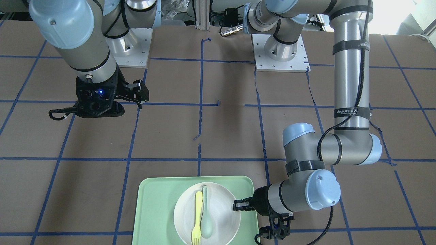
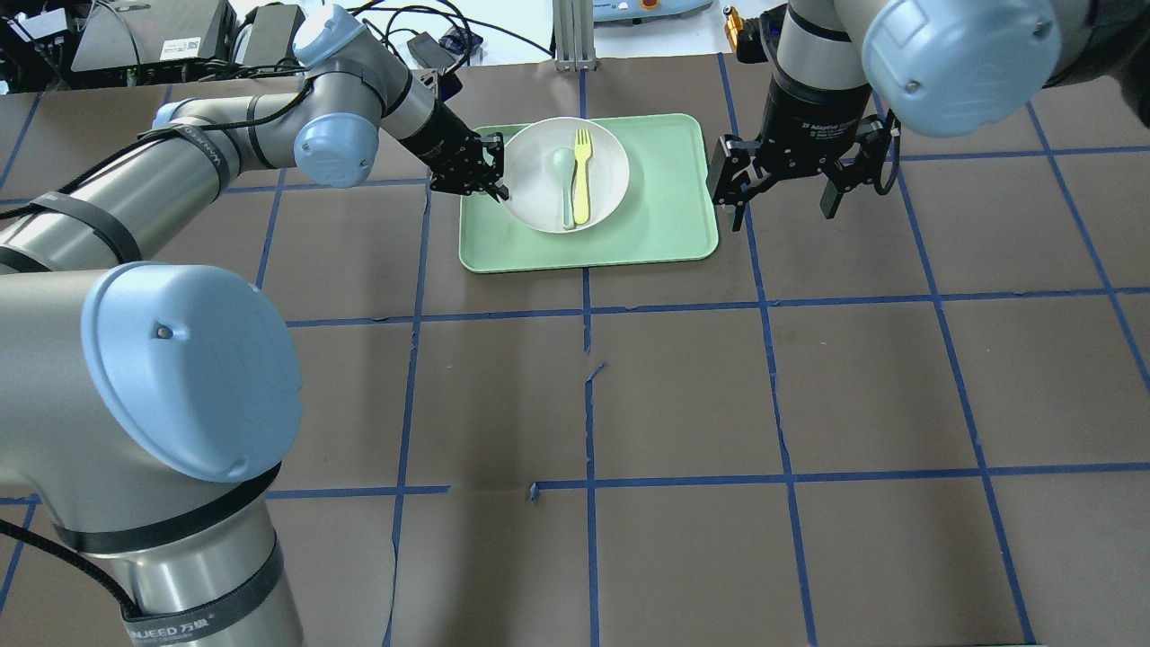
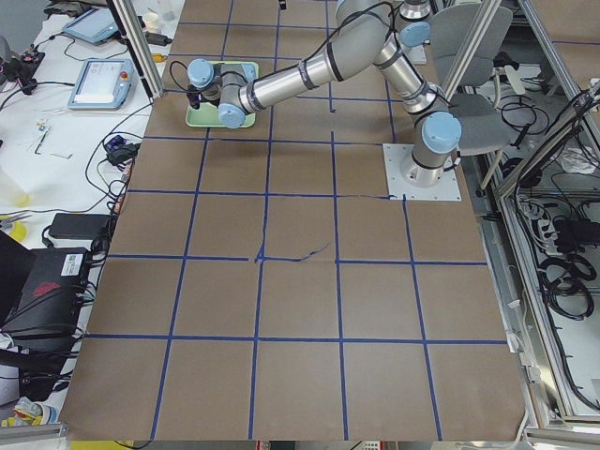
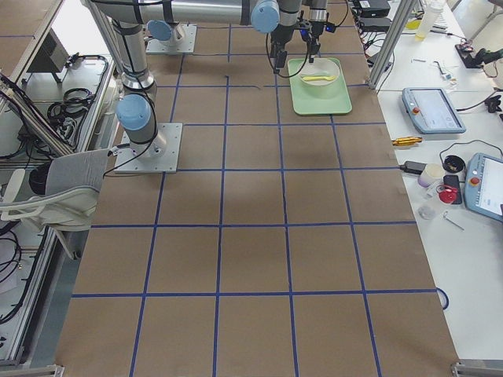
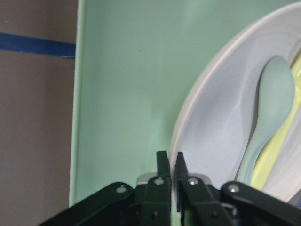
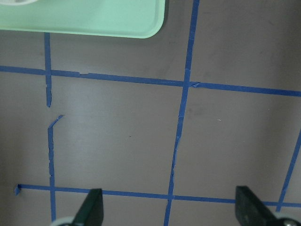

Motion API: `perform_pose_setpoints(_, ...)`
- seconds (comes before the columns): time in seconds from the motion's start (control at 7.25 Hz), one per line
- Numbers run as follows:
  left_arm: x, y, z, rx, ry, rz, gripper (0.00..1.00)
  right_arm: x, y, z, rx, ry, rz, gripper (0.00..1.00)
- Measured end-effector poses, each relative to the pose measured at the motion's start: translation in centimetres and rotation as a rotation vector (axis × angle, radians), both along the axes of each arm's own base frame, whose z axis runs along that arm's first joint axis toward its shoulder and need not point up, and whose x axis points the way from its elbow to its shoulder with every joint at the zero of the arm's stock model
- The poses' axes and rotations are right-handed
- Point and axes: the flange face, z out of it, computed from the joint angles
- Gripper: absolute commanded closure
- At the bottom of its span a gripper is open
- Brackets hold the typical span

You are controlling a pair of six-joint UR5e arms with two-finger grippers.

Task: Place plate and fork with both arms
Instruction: 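Release the plate and lift the left gripper while the right gripper moves over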

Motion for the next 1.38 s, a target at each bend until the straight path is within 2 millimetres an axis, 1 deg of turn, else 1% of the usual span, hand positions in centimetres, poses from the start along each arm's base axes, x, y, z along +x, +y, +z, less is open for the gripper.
perform_pose_setpoints(0.55, -1.6, 0.4, -0.8, -0.007, 0.000, -0.033, 1.00, 0.0, 0.0, 0.0, 0.000, 0.001, 0.001, 0.00)
perform_pose_setpoints(0.69, -1.9, 0.4, -1.0, -0.006, 0.000, -0.037, 0.74, 0.0, 0.0, 0.0, 0.000, 0.001, 0.000, 0.00)
perform_pose_setpoints(0.83, -2.4, 0.5, -1.1, -0.011, 0.000, -0.042, 0.29, 0.0, 0.0, 0.0, -0.001, 0.002, 0.001, 0.00)
perform_pose_setpoints(0.97, -3.0, 0.6, -1.1, -0.023, -0.001, -0.044, 0.10, 0.0, 0.0, 0.0, -0.002, 0.002, 0.001, 0.00)
perform_pose_setpoints(1.1, -3.2, 0.6, -1.0, -0.037, -0.001, -0.046, 0.00, 0.0, -0.1, 0.1, -0.005, 0.001, 0.001, 0.00)
perform_pose_setpoints(1.24, -3.2, 0.6, 0.1, -0.060, -0.005, -0.045, 0.00, 0.0, -0.5, 0.0, -0.024, -0.001, 0.000, 0.00)
perform_pose_setpoints(1.38, -2.6, 0.7, 2.5, -0.092, -0.027, -0.040, 0.00, 0.2, -1.7, -0.5, -0.061, -0.003, -0.005, 0.00)
